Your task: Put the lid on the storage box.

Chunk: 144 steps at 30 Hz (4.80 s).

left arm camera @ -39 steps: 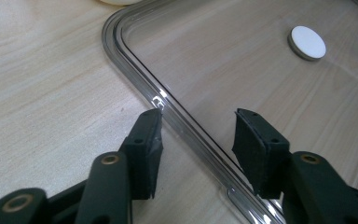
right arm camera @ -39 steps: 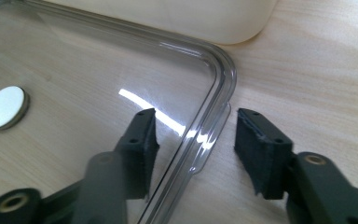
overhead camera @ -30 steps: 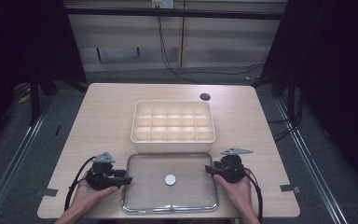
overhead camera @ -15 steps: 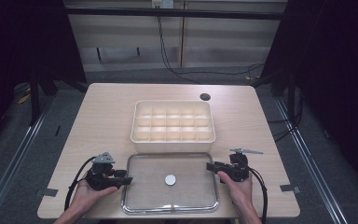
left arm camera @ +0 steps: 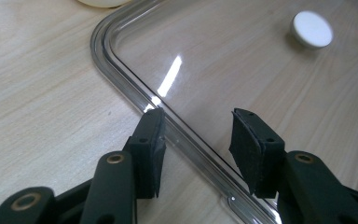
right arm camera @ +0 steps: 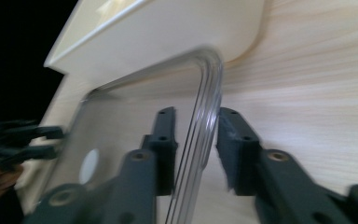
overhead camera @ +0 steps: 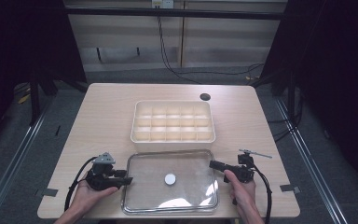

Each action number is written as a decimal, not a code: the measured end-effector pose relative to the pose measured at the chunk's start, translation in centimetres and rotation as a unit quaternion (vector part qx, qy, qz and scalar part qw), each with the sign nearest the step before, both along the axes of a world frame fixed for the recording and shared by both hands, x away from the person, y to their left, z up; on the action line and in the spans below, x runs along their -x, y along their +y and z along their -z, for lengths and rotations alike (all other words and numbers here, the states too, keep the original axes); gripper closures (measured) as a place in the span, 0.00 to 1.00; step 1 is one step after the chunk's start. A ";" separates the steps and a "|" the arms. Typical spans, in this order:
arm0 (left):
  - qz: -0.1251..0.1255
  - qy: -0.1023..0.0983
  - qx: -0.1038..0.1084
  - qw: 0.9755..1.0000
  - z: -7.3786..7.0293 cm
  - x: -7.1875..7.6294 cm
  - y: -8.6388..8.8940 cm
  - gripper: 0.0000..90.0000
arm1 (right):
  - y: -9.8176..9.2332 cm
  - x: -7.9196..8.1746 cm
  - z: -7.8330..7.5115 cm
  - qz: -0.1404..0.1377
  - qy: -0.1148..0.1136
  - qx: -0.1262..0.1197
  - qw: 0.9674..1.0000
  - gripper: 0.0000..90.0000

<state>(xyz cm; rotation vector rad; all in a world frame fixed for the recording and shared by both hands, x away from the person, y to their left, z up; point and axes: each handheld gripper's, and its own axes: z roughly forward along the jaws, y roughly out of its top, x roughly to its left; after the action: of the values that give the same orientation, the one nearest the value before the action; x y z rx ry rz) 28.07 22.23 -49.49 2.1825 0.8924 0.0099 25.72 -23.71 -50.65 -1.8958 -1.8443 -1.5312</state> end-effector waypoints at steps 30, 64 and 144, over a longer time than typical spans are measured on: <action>-0.023 0.010 0.016 1.000 0.1 -0.9 0.5 0.48 | 0.7 -0.2 -1.0 -0.070 -0.031 -0.018 0.997 0.80; -0.021 0.027 0.084 0.996 -0.8 -0.9 1.5 0.60 | 0.7 0.2 -1.6 -0.062 -0.043 0.024 0.997 0.78; -0.045 -0.054 0.159 0.985 -7.7 -3.2 1.2 0.80 | 0.5 -1.0 -8.6 -0.027 -0.148 0.042 0.988 0.78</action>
<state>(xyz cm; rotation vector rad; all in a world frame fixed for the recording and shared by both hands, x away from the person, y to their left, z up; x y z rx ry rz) 31.28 23.47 -41.82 1.8280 0.8666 0.0270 26.72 -23.20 -42.06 -1.7106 -2.0879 -1.8279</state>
